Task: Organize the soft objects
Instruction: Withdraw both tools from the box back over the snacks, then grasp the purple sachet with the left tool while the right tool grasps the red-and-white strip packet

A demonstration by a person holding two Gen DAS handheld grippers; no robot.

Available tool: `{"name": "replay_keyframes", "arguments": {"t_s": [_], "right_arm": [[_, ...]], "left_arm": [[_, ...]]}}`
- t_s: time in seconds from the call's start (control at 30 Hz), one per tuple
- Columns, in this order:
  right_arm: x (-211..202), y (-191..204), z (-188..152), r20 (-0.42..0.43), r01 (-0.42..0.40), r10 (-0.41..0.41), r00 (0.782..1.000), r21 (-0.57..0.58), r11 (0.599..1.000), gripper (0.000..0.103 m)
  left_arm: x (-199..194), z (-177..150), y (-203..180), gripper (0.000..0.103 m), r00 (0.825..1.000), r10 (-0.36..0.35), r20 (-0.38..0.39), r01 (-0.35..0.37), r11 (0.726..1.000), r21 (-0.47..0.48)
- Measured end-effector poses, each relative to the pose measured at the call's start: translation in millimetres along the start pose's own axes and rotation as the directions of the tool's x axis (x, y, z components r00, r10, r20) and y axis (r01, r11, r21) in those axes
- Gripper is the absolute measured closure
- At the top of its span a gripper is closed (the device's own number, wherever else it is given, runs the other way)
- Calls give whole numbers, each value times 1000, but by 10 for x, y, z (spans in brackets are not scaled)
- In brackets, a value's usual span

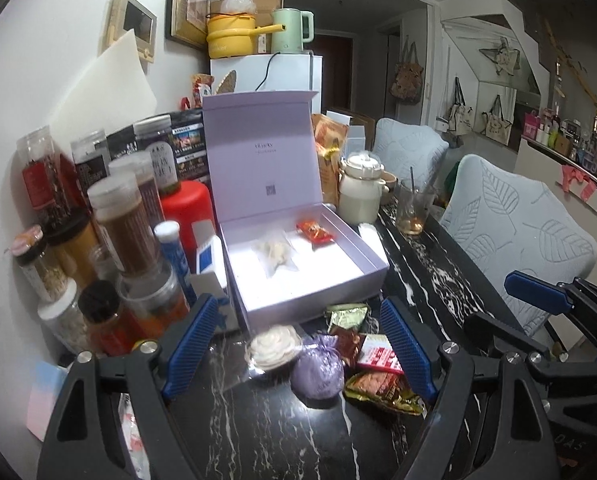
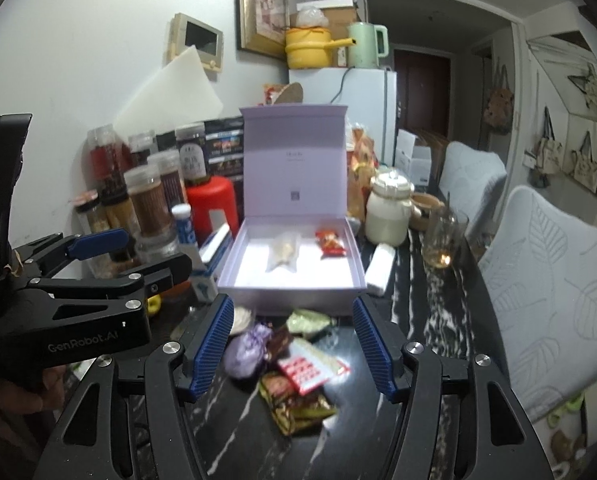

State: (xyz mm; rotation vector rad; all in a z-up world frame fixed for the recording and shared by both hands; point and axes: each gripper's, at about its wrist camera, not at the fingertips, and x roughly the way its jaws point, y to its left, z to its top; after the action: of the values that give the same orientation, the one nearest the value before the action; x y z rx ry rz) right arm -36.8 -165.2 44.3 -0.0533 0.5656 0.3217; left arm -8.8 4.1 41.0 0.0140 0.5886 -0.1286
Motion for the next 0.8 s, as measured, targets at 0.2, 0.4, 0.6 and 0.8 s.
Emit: {"name": "replay_keyframes", "arguments": {"t_s": [0.2,0.4,0.6,0.8], "right_arm": [[63,-84,-189,-50,13,-12,999,27,1000,41],[171,-186,-376,-96,18,-12,995,67,998,41],[286,-325,-530,-143,38,-24,989,99,994,41],[406,-430,-617,-174,32,-12,985,116,993,41]], "left_arm": [[130,-171,-39,19,998,-30,-46,30,1000,-3],[285,-343,-39,19,994,-49,-101,47,999,-16],[491,-483,-7,20,983,-73,-168,65,997,-49],[669,-602,-23,20,974,-94,-208,85,995,-52]]}}
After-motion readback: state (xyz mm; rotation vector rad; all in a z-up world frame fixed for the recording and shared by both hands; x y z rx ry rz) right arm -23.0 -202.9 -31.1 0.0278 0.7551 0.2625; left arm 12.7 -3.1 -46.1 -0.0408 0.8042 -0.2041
